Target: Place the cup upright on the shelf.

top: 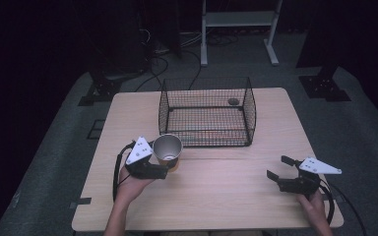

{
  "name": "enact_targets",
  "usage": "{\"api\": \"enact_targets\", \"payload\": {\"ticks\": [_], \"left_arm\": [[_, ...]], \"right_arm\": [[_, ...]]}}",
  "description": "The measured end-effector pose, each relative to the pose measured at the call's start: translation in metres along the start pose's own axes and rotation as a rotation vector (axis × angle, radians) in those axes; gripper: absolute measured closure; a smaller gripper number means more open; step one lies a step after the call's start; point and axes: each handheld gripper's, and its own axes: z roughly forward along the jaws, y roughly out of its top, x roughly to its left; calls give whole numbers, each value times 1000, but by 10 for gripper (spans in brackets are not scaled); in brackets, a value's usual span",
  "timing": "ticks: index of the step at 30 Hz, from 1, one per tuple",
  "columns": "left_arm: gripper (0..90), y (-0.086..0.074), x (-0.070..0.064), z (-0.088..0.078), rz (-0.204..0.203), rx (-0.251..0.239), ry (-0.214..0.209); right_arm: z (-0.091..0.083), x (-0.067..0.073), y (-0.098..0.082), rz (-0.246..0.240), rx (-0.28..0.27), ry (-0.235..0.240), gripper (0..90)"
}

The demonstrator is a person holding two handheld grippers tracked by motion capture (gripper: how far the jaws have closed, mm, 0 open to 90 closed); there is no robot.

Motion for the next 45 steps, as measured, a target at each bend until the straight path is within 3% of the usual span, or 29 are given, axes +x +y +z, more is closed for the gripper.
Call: {"api": "enact_targets", "payload": {"ticks": [14, 23, 37, 45], "left_arm": [[144, 27, -6, 18, 55, 0, -45], [144, 45, -2, 31, 51, -12, -90], [144, 68, 3, 51, 71, 5, -114], [144, 81, 9, 65, 61, 23, -140]], "right_arm": [[0, 0, 0, 1, -1, 0, 129], [0, 0, 0, 4, -2, 0, 129], [0, 0, 0, 10, -5, 2, 129], [0, -1, 0, 8, -8, 3, 129]]}}
